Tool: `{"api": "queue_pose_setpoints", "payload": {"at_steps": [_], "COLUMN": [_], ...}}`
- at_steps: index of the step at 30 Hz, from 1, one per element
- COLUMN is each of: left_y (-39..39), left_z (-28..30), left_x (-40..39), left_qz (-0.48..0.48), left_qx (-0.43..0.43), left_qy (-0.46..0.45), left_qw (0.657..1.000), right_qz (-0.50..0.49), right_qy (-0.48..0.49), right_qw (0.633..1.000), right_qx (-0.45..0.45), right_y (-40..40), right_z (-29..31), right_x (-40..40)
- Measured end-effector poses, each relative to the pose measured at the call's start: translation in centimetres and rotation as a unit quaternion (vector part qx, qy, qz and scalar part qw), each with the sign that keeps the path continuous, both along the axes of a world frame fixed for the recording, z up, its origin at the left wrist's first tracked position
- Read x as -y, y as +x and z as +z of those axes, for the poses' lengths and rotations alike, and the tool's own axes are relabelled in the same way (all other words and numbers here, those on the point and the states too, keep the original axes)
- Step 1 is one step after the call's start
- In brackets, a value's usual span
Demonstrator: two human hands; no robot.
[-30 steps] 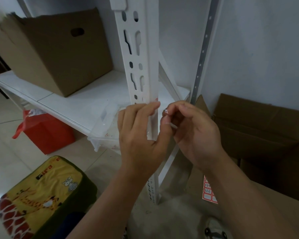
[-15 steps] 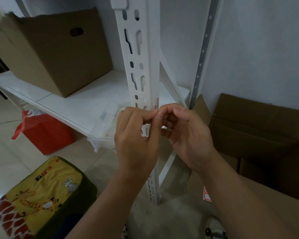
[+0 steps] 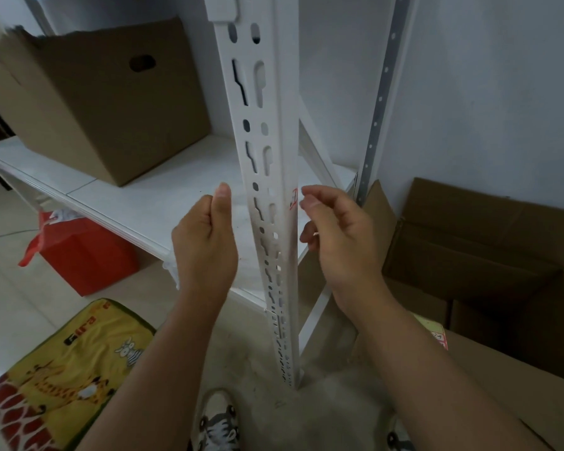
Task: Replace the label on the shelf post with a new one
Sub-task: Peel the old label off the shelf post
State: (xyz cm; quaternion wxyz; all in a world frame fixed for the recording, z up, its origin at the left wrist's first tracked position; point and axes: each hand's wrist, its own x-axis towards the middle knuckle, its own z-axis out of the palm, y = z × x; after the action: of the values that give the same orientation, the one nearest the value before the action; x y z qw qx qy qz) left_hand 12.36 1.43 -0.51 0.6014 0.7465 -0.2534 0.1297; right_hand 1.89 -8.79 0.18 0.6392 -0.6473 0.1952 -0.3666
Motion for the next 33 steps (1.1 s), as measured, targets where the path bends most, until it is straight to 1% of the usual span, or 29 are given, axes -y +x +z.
{"api": "queue_pose_setpoints", "payload": {"at_steps": [4, 7, 9, 12, 14, 16, 17, 18, 20, 22, 24, 26, 27, 29, 31, 33], "left_y": [2.9, 4.7, 5.7, 6.0, 6.2, 6.3, 6.3, 6.1, 5.1, 3.0, 0.0, -3.0, -4.2, -5.6, -5.9, -5.7], "left_z": [-1.0, -2.5, -3.8, -4.9, -5.2, -5.2, -5.2, -5.1, -4.2, -2.2, -0.3, 1.2, 1.6, 1.7, 1.6, 1.4], "left_x": [0.0, 0.7, 1.2, 1.5, 1.5, 1.6, 1.7, 1.9, 2.2, 2.3, 2.2, 2.1, 2.1, 2.4, 3.1, 3.7], "left_qz": [0.015, 0.051, 0.058, 0.069, 0.098, 0.101, 0.092, 0.079, 0.053, 0.047, 0.049, -0.015, -0.061, -0.109, -0.093, -0.062], "left_qx": [-0.06, -0.099, -0.12, -0.139, -0.108, -0.098, -0.098, -0.097, -0.108, -0.122, -0.107, -0.078, -0.059, -0.016, 0.006, 0.03], "left_qy": [0.11, 0.23, 0.266, 0.33, 0.366, 0.386, 0.375, 0.34, 0.247, 0.16, 0.071, -0.032, -0.061, -0.067, -0.062, -0.053], "left_qw": [0.992, 0.967, 0.955, 0.931, 0.919, 0.912, 0.917, 0.932, 0.962, 0.978, 0.99, 0.996, 0.995, 0.992, 0.994, 0.996], "right_qz": [-0.002, -0.023, -0.037, -0.047, -0.041, -0.034, -0.031, -0.027, -0.017, -0.005, 0.008, 0.025, 0.031, 0.04, 0.06, 0.093], "right_qy": [-0.129, -0.187, -0.221, -0.247, -0.244, -0.229, -0.221, -0.215, -0.205, -0.178, -0.138, -0.091, -0.073, -0.048, -0.018, 0.04], "right_qw": [0.992, 0.982, 0.975, 0.968, 0.969, 0.973, 0.975, 0.976, 0.978, 0.984, 0.99, 0.995, 0.997, 0.998, 0.997, 0.995], "right_qx": [-0.007, 0.006, 0.013, 0.018, 0.014, 0.013, 0.017, 0.021, 0.019, 0.018, 0.021, 0.015, 0.004, -0.026, -0.042, -0.025], "right_y": [0.3, 0.3, 0.4, 0.5, 0.5, 0.4, 0.4, 0.3, 0.2, 0.1, -0.1, -0.4, -0.5, -0.7, -0.9, -1.1], "right_z": [-0.6, -1.1, -1.3, -1.5, -1.4, -1.1, -1.0, -0.8, -0.7, -0.7, -0.4, -0.1, 0.0, 0.0, -0.3, -0.4], "right_x": [-0.5, -0.6, -0.6, -0.7, -0.8, -0.8, -0.8, -0.7, -0.5, -0.4, -0.4, -0.3, -0.2, -0.1, 0.0, 0.1]}}
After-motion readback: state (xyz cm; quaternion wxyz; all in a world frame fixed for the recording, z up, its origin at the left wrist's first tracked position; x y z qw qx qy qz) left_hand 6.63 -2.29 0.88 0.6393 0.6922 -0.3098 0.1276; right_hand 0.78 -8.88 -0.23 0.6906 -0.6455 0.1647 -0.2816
